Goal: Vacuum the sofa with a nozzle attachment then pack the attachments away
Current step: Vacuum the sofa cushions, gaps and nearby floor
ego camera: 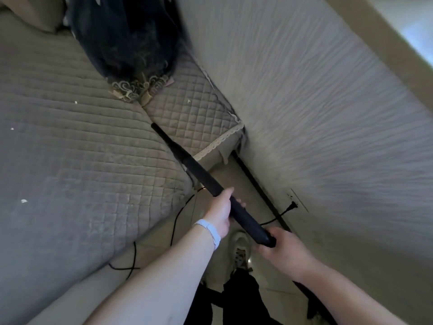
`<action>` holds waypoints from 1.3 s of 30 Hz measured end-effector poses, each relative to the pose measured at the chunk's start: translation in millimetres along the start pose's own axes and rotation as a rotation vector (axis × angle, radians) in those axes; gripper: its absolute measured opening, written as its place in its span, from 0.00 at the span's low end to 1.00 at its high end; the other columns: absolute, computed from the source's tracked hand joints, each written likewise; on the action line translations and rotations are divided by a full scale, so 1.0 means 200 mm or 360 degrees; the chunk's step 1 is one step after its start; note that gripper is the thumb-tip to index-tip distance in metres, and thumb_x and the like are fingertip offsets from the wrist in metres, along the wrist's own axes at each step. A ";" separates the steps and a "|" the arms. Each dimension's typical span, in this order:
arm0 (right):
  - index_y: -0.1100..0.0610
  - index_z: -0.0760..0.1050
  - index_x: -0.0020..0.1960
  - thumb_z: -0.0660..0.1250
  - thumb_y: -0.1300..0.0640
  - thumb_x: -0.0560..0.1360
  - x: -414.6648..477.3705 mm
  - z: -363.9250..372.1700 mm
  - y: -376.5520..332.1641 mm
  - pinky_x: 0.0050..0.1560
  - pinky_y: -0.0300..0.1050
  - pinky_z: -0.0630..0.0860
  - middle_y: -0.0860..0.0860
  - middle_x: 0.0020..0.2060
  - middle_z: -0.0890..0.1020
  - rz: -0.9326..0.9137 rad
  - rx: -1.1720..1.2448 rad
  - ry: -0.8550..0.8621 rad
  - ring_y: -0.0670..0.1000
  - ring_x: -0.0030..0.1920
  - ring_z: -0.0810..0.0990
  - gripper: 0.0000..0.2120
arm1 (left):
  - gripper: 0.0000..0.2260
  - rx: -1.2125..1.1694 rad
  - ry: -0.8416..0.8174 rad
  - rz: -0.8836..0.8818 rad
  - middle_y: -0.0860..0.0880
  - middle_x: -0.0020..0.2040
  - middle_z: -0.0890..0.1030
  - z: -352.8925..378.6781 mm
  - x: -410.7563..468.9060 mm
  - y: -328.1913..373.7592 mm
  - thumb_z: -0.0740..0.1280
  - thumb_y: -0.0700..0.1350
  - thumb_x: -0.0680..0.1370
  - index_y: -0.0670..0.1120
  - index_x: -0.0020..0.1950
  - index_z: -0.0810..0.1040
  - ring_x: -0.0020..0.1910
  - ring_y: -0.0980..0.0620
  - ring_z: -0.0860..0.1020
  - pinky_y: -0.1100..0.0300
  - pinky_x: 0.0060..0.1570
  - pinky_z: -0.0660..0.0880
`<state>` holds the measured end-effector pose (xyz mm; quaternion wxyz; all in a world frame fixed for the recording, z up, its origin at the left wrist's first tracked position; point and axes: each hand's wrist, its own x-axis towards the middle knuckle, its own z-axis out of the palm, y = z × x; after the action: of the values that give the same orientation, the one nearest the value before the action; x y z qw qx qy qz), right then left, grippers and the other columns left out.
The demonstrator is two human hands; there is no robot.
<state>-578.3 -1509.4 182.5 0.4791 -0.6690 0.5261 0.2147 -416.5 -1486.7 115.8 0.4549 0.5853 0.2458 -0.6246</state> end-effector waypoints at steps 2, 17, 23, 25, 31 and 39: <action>0.41 0.70 0.42 0.71 0.53 0.76 0.06 -0.01 0.06 0.29 0.30 0.67 0.42 0.32 0.76 -0.0006 0.0018 -0.0046 0.35 0.28 0.74 0.12 | 0.07 -0.0006 0.0033 -0.0021 0.45 0.37 0.77 0.02 0.07 -0.04 0.67 0.46 0.81 0.44 0.48 0.73 0.36 0.48 0.80 0.55 0.40 0.79; 0.49 0.76 0.48 0.69 0.43 0.74 0.29 -0.07 0.34 0.35 0.43 0.69 0.53 0.39 0.83 0.0137 -0.0064 -0.0198 0.52 0.38 0.82 0.11 | 0.09 0.0029 0.0110 -0.0001 0.47 0.30 0.78 0.17 0.34 -0.17 0.68 0.48 0.79 0.43 0.46 0.75 0.32 0.48 0.79 0.53 0.42 0.79; 0.47 0.76 0.47 0.69 0.44 0.74 0.33 -0.05 0.34 0.36 0.43 0.71 0.51 0.38 0.84 0.0105 -0.0008 -0.0209 0.52 0.38 0.83 0.08 | 0.08 0.0011 0.0152 0.0004 0.46 0.33 0.78 0.15 0.36 -0.16 0.68 0.47 0.79 0.42 0.50 0.75 0.30 0.49 0.80 0.55 0.41 0.81; 0.46 0.77 0.48 0.70 0.44 0.74 0.34 -0.04 0.32 0.37 0.45 0.75 0.51 0.38 0.84 0.0075 0.0006 -0.0207 0.51 0.38 0.83 0.07 | 0.08 0.0011 0.0158 0.0003 0.47 0.31 0.78 0.14 0.35 -0.15 0.68 0.47 0.80 0.42 0.48 0.75 0.30 0.49 0.80 0.55 0.39 0.80; 0.45 0.77 0.51 0.69 0.47 0.75 0.36 0.00 0.26 0.45 0.45 0.78 0.49 0.43 0.85 -0.0003 0.0018 -0.0219 0.47 0.42 0.83 0.06 | 0.10 0.0022 0.0158 0.0022 0.48 0.23 0.77 0.10 0.32 -0.08 0.66 0.45 0.81 0.42 0.41 0.73 0.29 0.47 0.77 0.53 0.44 0.79; 0.50 0.77 0.45 0.69 0.47 0.75 0.43 0.06 0.16 0.36 0.43 0.72 0.54 0.38 0.84 -0.0020 0.0102 -0.0211 0.48 0.34 0.80 0.07 | 0.13 0.0051 0.0172 0.0037 0.50 0.22 0.77 0.02 0.35 0.04 0.65 0.46 0.82 0.43 0.38 0.74 0.31 0.48 0.77 0.50 0.55 0.78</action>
<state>-573.3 -1541.3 95.0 0.5353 -0.6409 0.4958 0.2385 -405.4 -1512.8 51.1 0.4386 0.6283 0.2531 -0.5906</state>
